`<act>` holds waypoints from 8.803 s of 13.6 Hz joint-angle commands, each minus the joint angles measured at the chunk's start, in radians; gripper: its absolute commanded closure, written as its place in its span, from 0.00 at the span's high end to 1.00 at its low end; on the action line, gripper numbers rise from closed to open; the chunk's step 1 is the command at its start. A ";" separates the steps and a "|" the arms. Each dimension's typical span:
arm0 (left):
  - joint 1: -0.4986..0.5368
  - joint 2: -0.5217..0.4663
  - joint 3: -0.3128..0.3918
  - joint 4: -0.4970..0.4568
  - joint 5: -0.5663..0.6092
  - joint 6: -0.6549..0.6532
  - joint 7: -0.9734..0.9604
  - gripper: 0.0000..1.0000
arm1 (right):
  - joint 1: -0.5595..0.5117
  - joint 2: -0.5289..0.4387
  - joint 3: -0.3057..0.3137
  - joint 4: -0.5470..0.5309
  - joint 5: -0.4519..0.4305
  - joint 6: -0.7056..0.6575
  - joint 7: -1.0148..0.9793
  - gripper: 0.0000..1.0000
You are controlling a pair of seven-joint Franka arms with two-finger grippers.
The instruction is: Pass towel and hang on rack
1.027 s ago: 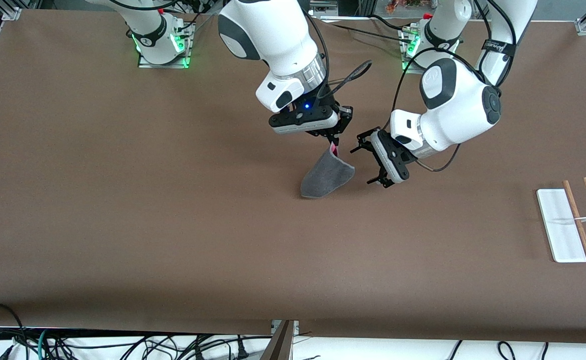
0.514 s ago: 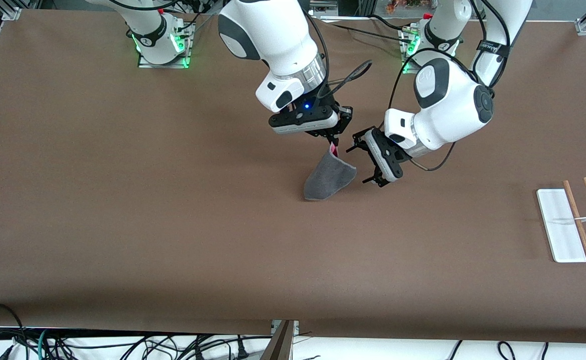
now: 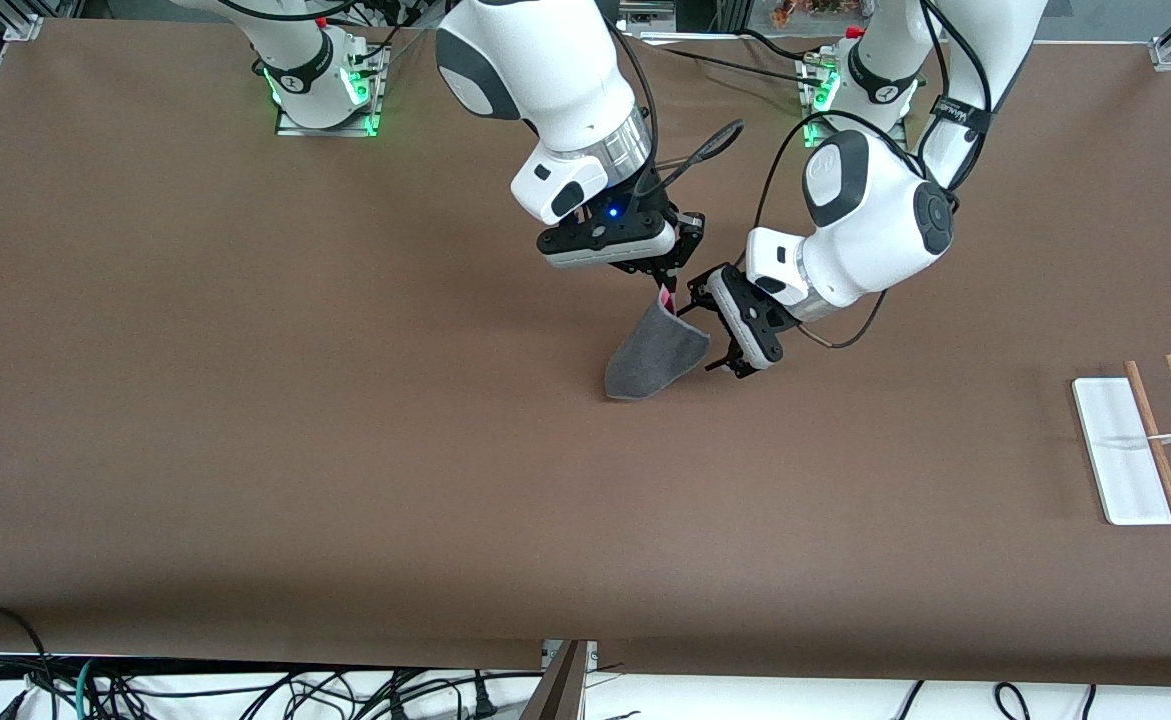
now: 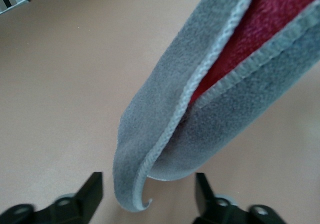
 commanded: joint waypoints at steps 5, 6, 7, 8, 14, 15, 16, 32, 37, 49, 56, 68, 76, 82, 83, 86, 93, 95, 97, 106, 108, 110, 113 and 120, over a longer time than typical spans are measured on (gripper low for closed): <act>-0.002 -0.006 0.003 0.017 -0.015 0.005 0.031 0.00 | 0.004 0.011 0.003 0.027 -0.020 -0.002 0.014 0.00; 0.001 -0.017 0.003 0.017 -0.017 0.005 0.030 0.00 | 0.004 0.011 0.003 0.027 -0.020 -0.002 0.014 0.00; 0.008 -0.029 0.003 0.015 -0.017 0.005 0.030 0.00 | 0.004 0.011 0.005 0.027 -0.020 -0.002 0.014 0.00; 0.014 -0.037 0.003 0.015 -0.017 0.001 0.031 0.00 | 0.004 0.011 0.003 0.027 -0.020 -0.002 0.014 0.00; 0.080 -0.092 0.003 0.003 -0.018 -0.034 0.018 0.00 | 0.004 0.011 0.003 0.025 -0.021 -0.002 0.013 0.84; 0.103 -0.100 0.003 0.003 -0.018 -0.067 0.018 0.00 | 0.004 0.011 0.003 0.027 -0.037 -0.002 0.011 1.00; 0.129 -0.104 0.004 0.003 -0.017 -0.086 0.024 0.00 | 0.002 0.009 0.003 0.027 -0.046 -0.002 0.007 1.00; 0.484 -0.014 0.302 0.347 0.287 -0.607 0.381 0.00 | -0.370 -0.138 -0.087 0.019 -0.034 -0.495 -0.896 1.00; 0.597 0.066 0.303 0.425 0.295 -0.612 0.557 0.00 | -0.518 -0.308 -0.132 -0.116 -0.022 -0.657 -1.038 1.00; 0.702 0.351 0.337 0.839 0.332 -0.744 0.769 0.00 | -0.592 -0.598 -0.279 -0.430 -0.015 -0.690 -1.222 1.00; 0.723 0.410 0.406 0.894 0.327 -0.693 0.861 0.00 | -0.593 -0.613 -0.259 -0.466 -0.087 -0.686 -1.095 1.00; 0.814 0.515 0.406 0.891 0.322 -0.534 1.050 0.00 | -0.621 -0.592 -0.273 -0.449 -0.020 -0.754 -1.098 1.00; 0.841 0.543 0.405 0.873 0.226 -0.502 1.050 1.00 | -0.616 -0.563 -0.274 -0.423 -0.023 -0.754 -1.113 1.00; 0.821 0.497 0.389 0.891 0.233 -0.517 0.998 1.00 | -0.612 -0.528 -0.271 -0.372 -0.021 -0.754 -1.118 1.00; 0.805 0.489 0.394 0.891 0.241 -0.517 0.971 1.00 | -0.610 -0.526 -0.271 -0.370 -0.021 -0.754 -1.116 1.00; 0.733 0.433 0.402 0.906 0.281 -0.511 0.891 1.00 | -0.610 -0.521 -0.271 -0.370 -0.021 -0.751 -1.119 1.00; 0.507 0.347 0.402 0.956 0.477 -0.557 0.662 1.00 | -0.610 -0.521 -0.270 -0.369 -0.020 -0.752 -1.119 1.00; 0.452 0.328 0.411 0.951 0.500 -0.600 0.576 1.00 | -0.610 -0.521 -0.270 -0.369 -0.020 -0.751 -1.119 1.00; 0.392 0.252 0.411 0.889 0.567 -0.604 0.466 1.00 | -0.610 -0.521 -0.270 -0.369 -0.020 -0.751 -1.119 1.00; 0.217 -0.173 0.417 0.418 0.706 -0.604 -0.201 1.00 | -0.612 -0.520 -0.271 -0.369 -0.021 -0.751 -1.119 1.00; 0.154 -0.254 0.443 0.332 0.706 -0.635 -0.389 1.00 | -0.612 -0.518 -0.271 -0.369 -0.021 -0.751 -1.121 1.00; 0.113 -0.322 0.448 0.260 0.706 -0.647 -0.581 1.00 | -0.612 -0.518 -0.271 -0.369 -0.021 -0.751 -1.121 1.00; 0.088 -0.351 0.448 0.227 0.683 -0.715 -0.758 1.00 | -0.613 -0.518 -0.271 -0.369 -0.021 -0.751 -1.121 1.00; 0.027 -0.313 0.526 0.345 0.580 -0.949 -0.917 1.00 | -0.613 -0.515 -0.273 -0.369 -0.021 -0.751 -1.121 1.00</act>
